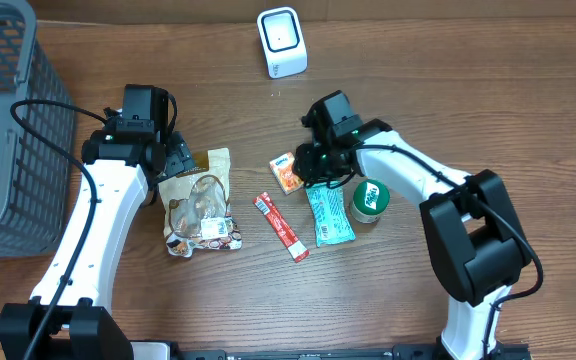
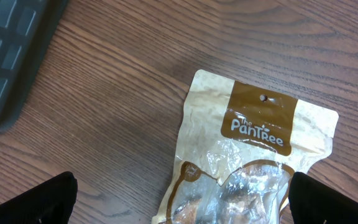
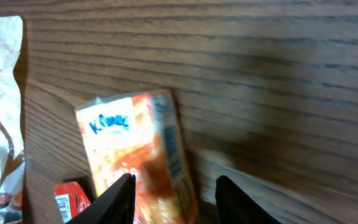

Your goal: Scan the item barcode

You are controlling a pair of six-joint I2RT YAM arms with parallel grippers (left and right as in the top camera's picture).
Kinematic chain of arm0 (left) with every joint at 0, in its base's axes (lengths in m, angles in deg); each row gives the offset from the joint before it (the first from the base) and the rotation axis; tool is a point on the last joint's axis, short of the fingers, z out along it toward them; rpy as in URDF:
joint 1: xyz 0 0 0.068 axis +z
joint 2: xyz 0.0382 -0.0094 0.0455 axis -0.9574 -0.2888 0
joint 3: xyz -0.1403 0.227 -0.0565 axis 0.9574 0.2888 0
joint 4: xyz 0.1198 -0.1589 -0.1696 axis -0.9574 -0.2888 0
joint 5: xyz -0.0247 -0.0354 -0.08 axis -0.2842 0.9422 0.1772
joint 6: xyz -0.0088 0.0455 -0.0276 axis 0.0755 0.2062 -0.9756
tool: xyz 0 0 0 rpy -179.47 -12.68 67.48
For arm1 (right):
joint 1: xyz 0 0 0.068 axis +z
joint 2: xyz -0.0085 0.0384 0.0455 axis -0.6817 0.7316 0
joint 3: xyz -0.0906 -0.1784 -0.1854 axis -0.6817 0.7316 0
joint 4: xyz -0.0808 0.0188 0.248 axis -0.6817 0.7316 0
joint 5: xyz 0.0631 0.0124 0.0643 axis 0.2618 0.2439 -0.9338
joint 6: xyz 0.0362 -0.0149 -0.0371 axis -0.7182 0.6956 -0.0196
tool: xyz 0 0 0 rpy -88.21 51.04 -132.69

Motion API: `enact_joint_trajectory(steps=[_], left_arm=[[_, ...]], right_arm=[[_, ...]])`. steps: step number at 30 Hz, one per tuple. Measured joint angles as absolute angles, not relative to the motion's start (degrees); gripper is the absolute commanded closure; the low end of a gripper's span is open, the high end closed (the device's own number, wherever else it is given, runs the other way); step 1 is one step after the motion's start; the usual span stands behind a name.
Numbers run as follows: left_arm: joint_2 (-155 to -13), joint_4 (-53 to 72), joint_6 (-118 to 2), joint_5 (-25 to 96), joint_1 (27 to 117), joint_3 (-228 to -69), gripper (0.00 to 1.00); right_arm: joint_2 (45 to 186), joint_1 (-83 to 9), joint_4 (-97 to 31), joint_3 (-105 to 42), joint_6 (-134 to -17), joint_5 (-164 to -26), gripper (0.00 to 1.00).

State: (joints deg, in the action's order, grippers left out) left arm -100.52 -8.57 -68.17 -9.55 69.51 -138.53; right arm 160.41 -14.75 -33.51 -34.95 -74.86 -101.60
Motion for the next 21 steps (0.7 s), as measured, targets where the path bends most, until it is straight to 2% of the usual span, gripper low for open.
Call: enact_joint_trajectory(steps=[4, 9, 21], left_arm=[[-100.52, -8.57, -68.15, -9.55, 69.51, -138.51, 0.0], [-100.52, -8.57, -68.17, -9.55, 69.51, -138.53, 0.0], [-100.52, -8.57, -68.15, -9.55, 69.51, -138.51, 0.0]], right_arm=[[160.41, -11.67, -34.28, -34.95, -74.84, -97.12, 0.62], [160.41, -9.18, -34.76, -34.95, -74.86, -92.99, 0.63], [160.41, -10.38, -34.95, -34.95, -74.88, -91.56, 0.62]])
